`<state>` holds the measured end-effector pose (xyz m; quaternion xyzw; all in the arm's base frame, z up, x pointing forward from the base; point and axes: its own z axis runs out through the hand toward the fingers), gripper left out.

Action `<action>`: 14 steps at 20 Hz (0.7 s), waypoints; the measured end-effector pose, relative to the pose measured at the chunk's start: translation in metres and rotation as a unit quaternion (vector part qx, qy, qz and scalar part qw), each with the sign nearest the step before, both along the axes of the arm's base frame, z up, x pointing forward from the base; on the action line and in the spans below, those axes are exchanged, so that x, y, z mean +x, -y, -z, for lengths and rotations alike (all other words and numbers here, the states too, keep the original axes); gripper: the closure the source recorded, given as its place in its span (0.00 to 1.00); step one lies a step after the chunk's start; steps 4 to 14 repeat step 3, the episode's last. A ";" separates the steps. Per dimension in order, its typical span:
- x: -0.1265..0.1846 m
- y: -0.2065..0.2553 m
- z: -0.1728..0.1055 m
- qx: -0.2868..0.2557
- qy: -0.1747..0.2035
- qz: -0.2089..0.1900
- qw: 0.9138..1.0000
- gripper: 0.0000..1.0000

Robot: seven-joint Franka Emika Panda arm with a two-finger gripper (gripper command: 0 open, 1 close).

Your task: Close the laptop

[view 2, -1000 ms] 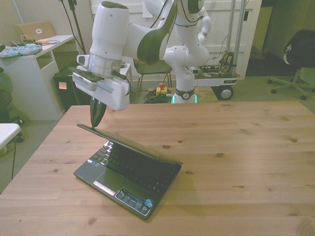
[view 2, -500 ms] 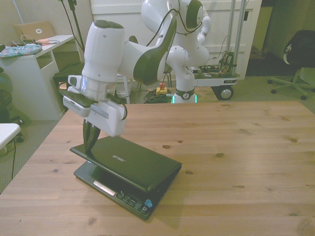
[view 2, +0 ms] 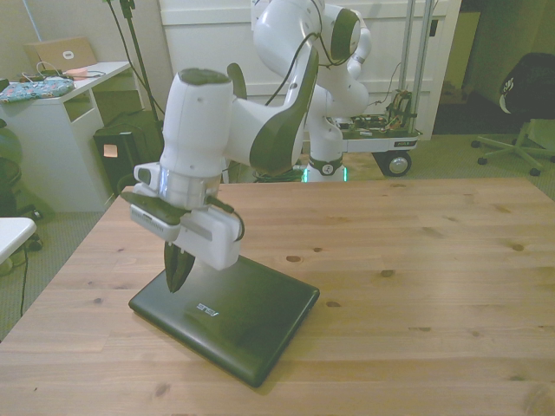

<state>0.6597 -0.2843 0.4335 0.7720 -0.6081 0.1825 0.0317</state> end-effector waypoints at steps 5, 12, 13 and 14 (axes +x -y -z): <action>-0.021 -0.042 -0.065 0.028 0.015 -0.045 0.998 0.00; -0.021 -0.042 -0.065 0.028 0.015 -0.045 0.998 0.00; -0.021 -0.042 -0.065 0.028 0.015 -0.045 0.998 0.00; -0.021 -0.042 -0.065 0.028 0.015 -0.045 0.998 0.00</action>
